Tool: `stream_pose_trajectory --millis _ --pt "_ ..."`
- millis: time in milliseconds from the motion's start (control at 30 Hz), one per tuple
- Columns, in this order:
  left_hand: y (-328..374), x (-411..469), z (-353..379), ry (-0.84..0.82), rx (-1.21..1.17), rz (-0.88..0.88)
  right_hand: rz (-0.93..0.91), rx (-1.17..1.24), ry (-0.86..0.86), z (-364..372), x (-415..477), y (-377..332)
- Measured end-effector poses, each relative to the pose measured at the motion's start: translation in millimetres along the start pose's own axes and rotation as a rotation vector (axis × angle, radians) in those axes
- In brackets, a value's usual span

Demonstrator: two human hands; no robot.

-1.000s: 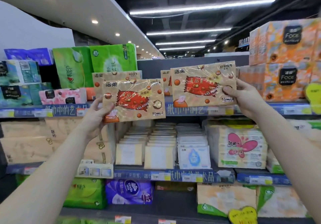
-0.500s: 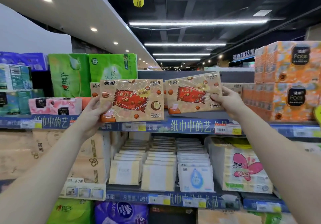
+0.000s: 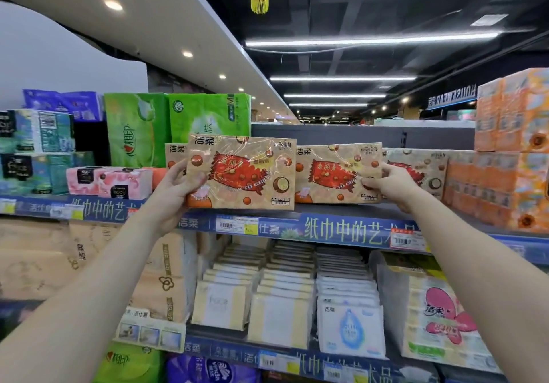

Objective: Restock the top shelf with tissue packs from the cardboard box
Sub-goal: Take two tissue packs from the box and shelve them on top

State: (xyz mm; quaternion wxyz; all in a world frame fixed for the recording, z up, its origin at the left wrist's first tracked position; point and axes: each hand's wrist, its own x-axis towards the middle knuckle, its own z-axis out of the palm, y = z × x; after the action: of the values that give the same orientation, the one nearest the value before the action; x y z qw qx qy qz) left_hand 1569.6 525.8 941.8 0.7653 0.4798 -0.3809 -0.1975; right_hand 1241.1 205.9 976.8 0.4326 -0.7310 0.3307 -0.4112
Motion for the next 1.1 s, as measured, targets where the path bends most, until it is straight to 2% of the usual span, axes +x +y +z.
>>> stream_pose_trajectory --millis 433,700,1100 --pt "-5 10 2 -0.071 -0.032 0.046 0.132 -0.041 0.076 11 49 17" --pt "-2 8 3 -0.076 -0.046 0.049 0.17 -0.246 0.149 12 78 31" --pt "-5 9 21 -0.054 -0.024 0.093 0.206 -0.252 0.091 9 110 50"
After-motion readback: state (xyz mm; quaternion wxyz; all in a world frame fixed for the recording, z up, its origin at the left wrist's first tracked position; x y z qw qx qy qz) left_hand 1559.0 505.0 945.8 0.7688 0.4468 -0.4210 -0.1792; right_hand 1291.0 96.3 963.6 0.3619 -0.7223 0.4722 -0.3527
